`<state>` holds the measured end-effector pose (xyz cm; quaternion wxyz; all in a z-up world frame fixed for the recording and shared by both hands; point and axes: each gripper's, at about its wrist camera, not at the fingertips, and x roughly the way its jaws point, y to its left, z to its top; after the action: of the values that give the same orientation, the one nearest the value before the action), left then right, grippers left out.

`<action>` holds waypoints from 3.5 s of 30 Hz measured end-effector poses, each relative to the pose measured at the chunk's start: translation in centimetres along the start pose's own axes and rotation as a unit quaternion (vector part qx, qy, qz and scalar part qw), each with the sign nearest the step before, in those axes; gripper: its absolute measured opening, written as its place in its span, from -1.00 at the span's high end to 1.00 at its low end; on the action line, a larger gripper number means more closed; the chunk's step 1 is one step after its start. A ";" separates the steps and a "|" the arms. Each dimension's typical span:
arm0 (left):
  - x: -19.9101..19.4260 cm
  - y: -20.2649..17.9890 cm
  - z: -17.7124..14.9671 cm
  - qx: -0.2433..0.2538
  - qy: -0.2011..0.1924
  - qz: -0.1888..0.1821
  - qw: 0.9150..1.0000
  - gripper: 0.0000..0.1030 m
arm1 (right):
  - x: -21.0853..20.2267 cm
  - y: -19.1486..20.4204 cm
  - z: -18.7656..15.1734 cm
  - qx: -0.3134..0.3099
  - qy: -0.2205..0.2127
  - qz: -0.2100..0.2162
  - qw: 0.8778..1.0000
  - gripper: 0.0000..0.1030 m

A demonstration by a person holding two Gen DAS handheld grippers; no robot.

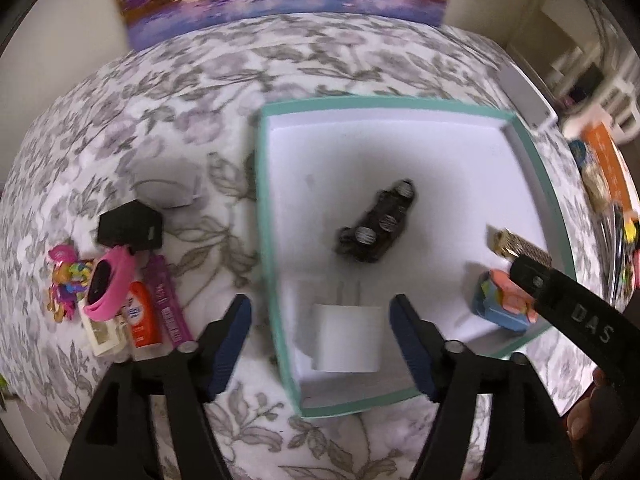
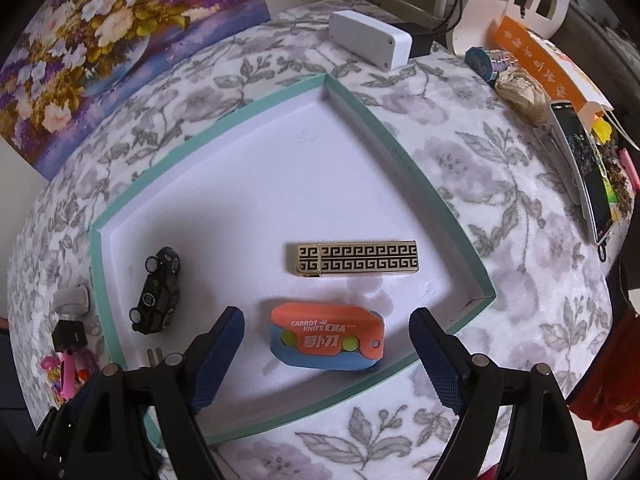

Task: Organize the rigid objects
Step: 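Lower the charger and knife toy into the tray and open both tools, then move both open tools out of the tray toward the remaining items, then grasp the pink dog figure with the left tool while the right tool approaches the pink watch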

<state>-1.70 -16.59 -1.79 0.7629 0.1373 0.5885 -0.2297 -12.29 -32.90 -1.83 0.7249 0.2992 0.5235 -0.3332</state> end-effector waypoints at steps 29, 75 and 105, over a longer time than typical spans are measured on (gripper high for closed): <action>-4.8 18.9 -1.4 -0.243 -0.058 0.097 0.963 -0.69 | -2.3 9.4 -3.9 -0.134 -0.072 0.041 0.988 -1.00; 1.7 29.9 -2.6 -0.310 0.015 0.060 0.949 -0.64 | 2.1 29.3 -12.1 -0.307 -0.001 0.156 0.939 -0.70; -1.0 28.5 -2.1 -0.294 -0.038 0.019 0.955 0.18 | 0.5 27.7 -10.9 -0.297 0.001 0.197 0.934 -0.04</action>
<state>10.90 9.01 -3.16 0.7957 -0.0906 0.5978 -0.0369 3.78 -7.89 -2.93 0.8312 0.1677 0.5300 -0.0125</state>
